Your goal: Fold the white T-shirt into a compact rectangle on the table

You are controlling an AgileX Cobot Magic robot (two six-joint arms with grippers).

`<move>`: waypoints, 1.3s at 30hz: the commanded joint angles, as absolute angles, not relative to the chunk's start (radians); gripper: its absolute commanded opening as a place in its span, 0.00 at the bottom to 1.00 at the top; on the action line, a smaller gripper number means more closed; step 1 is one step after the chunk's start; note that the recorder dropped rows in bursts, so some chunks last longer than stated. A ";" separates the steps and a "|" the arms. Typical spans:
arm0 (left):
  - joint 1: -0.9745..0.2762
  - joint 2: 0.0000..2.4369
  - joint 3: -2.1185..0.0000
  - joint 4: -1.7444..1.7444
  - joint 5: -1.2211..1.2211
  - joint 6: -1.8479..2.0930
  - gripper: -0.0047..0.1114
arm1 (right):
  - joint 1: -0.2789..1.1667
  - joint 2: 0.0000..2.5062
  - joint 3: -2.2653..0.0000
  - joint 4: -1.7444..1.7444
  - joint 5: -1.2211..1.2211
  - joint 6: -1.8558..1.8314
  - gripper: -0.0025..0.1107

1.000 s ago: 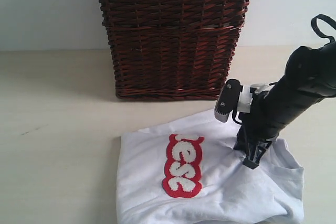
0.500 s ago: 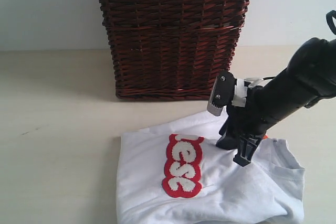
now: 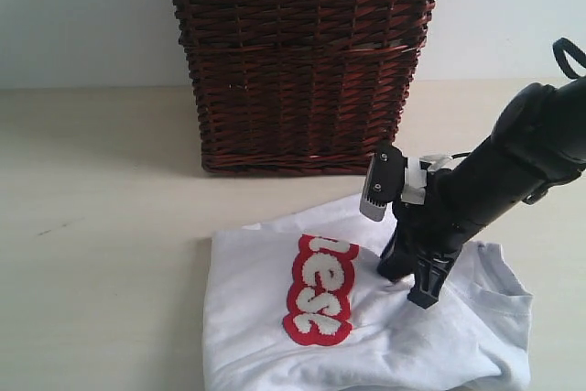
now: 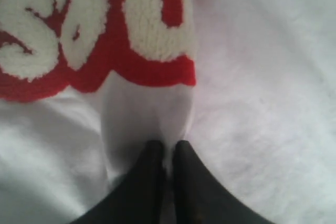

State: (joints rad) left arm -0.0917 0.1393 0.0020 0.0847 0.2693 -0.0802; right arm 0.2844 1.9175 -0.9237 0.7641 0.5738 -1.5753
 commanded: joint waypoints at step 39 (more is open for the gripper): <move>-0.089 0.134 0.000 0.086 0.267 -0.082 0.04 | 0.271 1.900 -0.924 0.433 0.340 -1.053 0.02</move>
